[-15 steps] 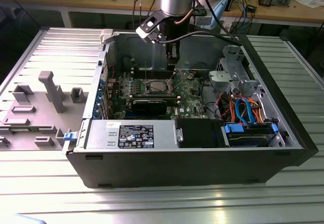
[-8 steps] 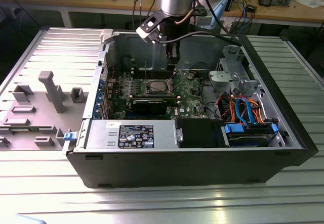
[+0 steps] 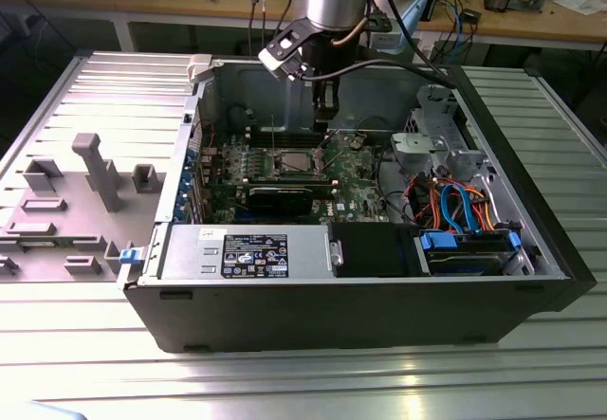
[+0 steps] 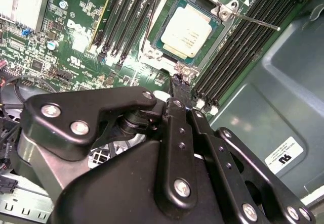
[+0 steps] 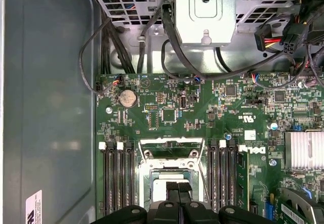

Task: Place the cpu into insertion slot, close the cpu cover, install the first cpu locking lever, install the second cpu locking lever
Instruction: 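Close the cpu cover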

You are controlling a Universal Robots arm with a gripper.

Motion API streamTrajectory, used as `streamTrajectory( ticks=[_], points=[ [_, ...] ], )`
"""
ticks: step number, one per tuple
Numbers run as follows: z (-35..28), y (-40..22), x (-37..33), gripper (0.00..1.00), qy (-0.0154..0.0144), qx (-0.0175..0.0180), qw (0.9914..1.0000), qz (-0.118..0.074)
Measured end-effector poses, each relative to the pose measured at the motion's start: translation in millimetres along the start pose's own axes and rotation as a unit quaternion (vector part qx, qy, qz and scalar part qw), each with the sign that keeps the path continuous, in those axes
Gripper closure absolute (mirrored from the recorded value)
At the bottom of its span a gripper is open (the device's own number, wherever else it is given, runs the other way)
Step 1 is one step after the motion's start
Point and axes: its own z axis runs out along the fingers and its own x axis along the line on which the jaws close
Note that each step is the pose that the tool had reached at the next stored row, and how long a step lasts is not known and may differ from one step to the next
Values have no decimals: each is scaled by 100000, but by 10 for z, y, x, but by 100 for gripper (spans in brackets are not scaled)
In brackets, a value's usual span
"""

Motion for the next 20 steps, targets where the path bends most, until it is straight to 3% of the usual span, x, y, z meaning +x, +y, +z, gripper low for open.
streamTrajectory(
  ticks=[20],
  points=[
    [0, 50, 0, 89, 0, 58, 100000, -2]
  ],
)
